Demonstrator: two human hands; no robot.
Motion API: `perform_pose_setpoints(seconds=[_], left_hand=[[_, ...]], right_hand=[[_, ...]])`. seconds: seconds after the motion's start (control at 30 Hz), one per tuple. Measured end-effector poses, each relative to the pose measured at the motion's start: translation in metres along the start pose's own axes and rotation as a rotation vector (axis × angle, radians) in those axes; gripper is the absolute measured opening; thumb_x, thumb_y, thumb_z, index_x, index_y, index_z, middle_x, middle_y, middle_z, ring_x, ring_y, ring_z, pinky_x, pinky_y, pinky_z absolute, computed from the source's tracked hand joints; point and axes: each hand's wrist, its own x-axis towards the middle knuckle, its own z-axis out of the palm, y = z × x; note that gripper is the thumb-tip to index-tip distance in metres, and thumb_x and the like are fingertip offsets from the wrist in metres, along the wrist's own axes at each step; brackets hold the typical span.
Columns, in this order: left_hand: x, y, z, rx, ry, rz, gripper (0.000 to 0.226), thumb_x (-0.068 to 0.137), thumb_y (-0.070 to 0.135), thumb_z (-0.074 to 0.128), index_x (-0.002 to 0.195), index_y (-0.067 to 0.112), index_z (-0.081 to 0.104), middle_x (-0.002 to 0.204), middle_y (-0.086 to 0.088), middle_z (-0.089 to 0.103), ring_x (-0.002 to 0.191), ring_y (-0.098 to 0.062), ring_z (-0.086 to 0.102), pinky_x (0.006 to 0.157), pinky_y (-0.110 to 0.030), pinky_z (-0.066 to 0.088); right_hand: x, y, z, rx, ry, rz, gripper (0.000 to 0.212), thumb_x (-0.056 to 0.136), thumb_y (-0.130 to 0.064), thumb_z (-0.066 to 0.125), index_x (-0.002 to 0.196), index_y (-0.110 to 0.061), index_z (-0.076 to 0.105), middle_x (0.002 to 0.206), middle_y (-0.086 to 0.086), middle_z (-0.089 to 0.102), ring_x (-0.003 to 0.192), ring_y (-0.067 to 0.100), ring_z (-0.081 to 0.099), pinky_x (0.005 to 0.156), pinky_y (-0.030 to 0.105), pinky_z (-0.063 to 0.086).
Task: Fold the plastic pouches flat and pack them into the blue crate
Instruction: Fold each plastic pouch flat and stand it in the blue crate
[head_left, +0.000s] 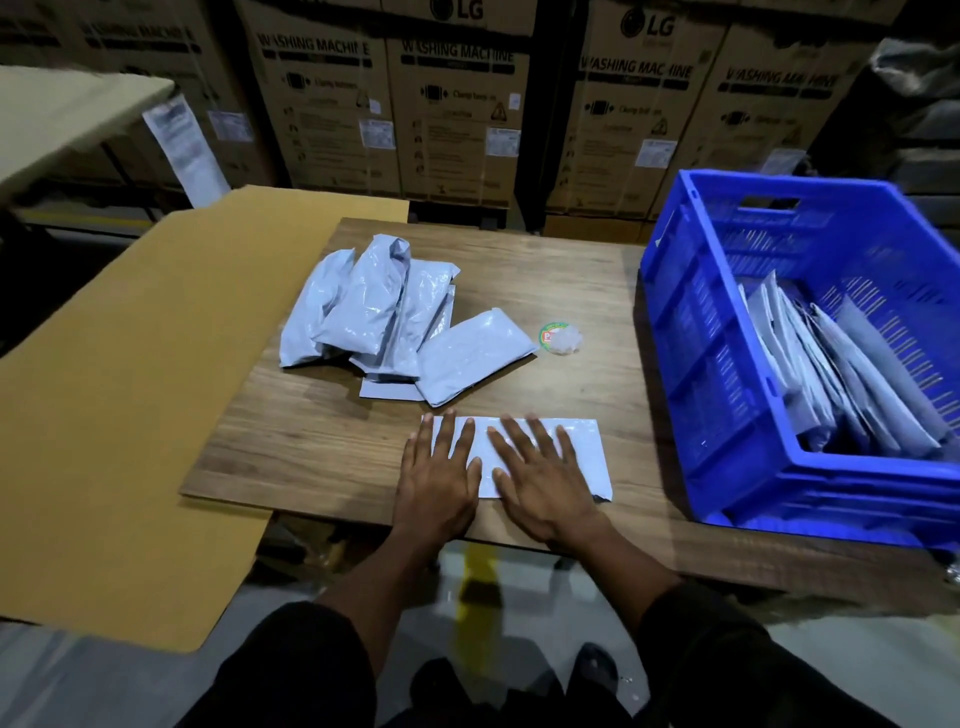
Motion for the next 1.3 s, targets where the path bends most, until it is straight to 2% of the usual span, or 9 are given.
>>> perform_pose_setpoints(seconds=[0.4, 0.5, 0.6, 0.77, 0.93, 1.0, 1.13, 1.23, 1.3], left_hand=[[0.004, 0.002, -0.004, -0.003, -0.113, -0.106, 0.071, 0.097, 0.059, 0.032, 0.156, 0.020, 0.041, 0.163, -0.006, 0.035, 0.150, -0.033, 0.032, 0.118, -0.055, 0.022], [0.007, 0.000, -0.004, 0.000, -0.141, -0.117, 0.073, 0.096, 0.060, 0.029, 0.157, 0.020, 0.038, 0.165, -0.005, 0.032, 0.151, -0.032, 0.030, 0.118, -0.057, 0.025], [0.008, -0.001, -0.003, -0.004, -0.197, -0.109, 0.076, 0.096, 0.063, 0.021, 0.161, 0.022, 0.028, 0.168, -0.003, 0.022, 0.155, -0.030, 0.020, 0.121, -0.057, 0.019], [0.007, 0.000, -0.007, -0.037, -0.088, -0.087, 0.079, 0.096, 0.061, 0.027, 0.156, 0.009, 0.038, 0.165, -0.012, 0.030, 0.151, -0.036, 0.028, 0.118, -0.059, 0.024], [-0.004, 0.006, -0.019, 0.107, 0.123, 0.287, 0.055, 0.089, 0.043, 0.064, 0.136, 0.014, 0.063, 0.157, -0.010, 0.045, 0.149, -0.037, 0.034, 0.112, -0.073, 0.022], [0.002, 0.008, -0.024, 0.096, 0.160, 0.228, 0.034, 0.086, 0.026, 0.063, 0.119, 0.021, 0.070, 0.150, -0.009, 0.053, 0.147, -0.037, 0.035, 0.110, -0.075, 0.020], [0.011, 0.003, -0.035, 0.066, 0.144, 0.121, 0.045, 0.076, 0.009, 0.077, 0.117, 0.026, 0.070, 0.151, -0.009, 0.052, 0.149, -0.037, 0.029, 0.109, -0.076, 0.018], [0.012, -0.001, -0.045, 0.058, 0.123, 0.100, 0.055, 0.072, 0.005, 0.081, 0.121, 0.028, 0.069, 0.154, -0.008, 0.049, 0.150, -0.037, 0.027, 0.110, -0.076, 0.017], [0.013, 0.001, -0.052, 0.081, 0.126, 0.047, 0.059, 0.081, 0.012, 0.077, 0.136, 0.027, 0.061, 0.162, -0.009, 0.035, 0.153, -0.037, 0.021, 0.113, -0.073, 0.015]], right_hand=[[-0.044, 0.068, -0.022, 0.056, -0.108, 0.193, 0.084, 0.093, -0.077, 0.018, 0.156, -0.035, -0.016, 0.162, -0.001, -0.029, 0.150, 0.023, -0.027, 0.120, 0.055, -0.008], [-0.051, 0.062, -0.024, -0.035, 0.072, -0.028, 0.077, 0.093, -0.067, 0.038, 0.155, -0.023, 0.026, 0.168, 0.008, 0.005, 0.154, 0.029, -0.002, 0.118, 0.065, 0.011], [-0.047, 0.052, -0.017, -0.086, 0.176, -0.205, 0.035, 0.094, -0.045, 0.052, 0.118, -0.022, 0.060, 0.156, 0.006, 0.040, 0.150, 0.031, 0.024, 0.111, 0.066, 0.028], [-0.043, 0.046, -0.010, -0.050, 0.280, -0.189, 0.023, 0.099, -0.033, 0.047, 0.098, -0.021, 0.066, 0.145, 0.002, 0.054, 0.145, 0.033, 0.035, 0.110, 0.064, 0.032], [-0.038, 0.032, -0.025, 0.068, 0.368, -0.198, 0.017, 0.097, -0.029, 0.054, 0.104, -0.018, 0.065, 0.144, 0.004, 0.055, 0.140, 0.031, 0.043, 0.107, 0.061, 0.037], [-0.039, 0.031, -0.031, 0.036, 0.372, -0.296, 0.029, 0.098, -0.031, 0.046, 0.119, -0.018, 0.062, 0.152, 0.000, 0.046, 0.144, 0.033, 0.037, 0.109, 0.064, 0.032], [-0.042, 0.040, -0.037, -0.163, 0.408, -0.649, 0.037, 0.102, -0.023, 0.038, 0.129, -0.028, 0.063, 0.146, -0.012, 0.053, 0.149, 0.034, 0.028, 0.110, 0.074, 0.018], [-0.037, 0.053, -0.040, -0.185, 0.390, -0.655, 0.025, 0.099, -0.024, 0.050, 0.112, -0.025, 0.071, 0.126, -0.009, 0.068, 0.135, 0.036, 0.050, 0.101, 0.062, 0.043], [-0.030, 0.056, -0.051, -0.087, 0.345, -0.559, 0.027, 0.093, -0.030, 0.050, 0.103, -0.022, 0.073, 0.111, -0.001, 0.073, 0.111, 0.033, 0.066, 0.073, 0.044, 0.058]])
